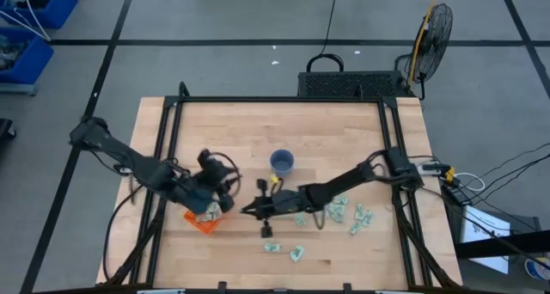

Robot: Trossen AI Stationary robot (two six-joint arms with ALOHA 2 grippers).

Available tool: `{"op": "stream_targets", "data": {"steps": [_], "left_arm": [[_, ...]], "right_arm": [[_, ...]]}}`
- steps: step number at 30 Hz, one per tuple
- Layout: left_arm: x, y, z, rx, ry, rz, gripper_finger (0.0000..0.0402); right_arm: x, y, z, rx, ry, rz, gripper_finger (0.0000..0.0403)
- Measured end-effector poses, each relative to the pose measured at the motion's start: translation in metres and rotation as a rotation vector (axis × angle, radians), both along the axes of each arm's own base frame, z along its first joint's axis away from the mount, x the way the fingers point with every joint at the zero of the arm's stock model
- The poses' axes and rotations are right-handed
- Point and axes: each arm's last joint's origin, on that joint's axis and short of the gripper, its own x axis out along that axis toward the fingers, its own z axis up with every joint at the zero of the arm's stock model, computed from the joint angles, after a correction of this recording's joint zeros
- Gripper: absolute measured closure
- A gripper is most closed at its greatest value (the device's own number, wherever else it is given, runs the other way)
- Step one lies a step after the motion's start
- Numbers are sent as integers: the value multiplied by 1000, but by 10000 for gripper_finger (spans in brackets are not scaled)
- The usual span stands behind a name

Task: Pick and place Stevia / Truvia into bins
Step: Put the green stevia packet into the orange basket

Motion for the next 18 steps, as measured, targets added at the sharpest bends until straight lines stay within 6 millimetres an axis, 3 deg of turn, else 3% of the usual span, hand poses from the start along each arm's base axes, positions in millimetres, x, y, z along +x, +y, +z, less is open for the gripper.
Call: {"op": "stream_targets", "data": {"steps": [4, 7, 12, 18], "left_arm": [[-14, 10, 21, 69, -67, 5, 295], [-20, 14, 27, 74, -85, 11, 295], [-22, 15, 25, 127, -55, 16, 295], [-20, 16, 24, 135, -45, 21, 295]], "right_arm": [[32, -2, -8, -64, 8, 19, 401], [45, -4, -12, -129, 9, 28, 398], [58, -16, 0, -227, -62, 33, 372], [64, -46, -2, -91, -53, 53, 321]]}}
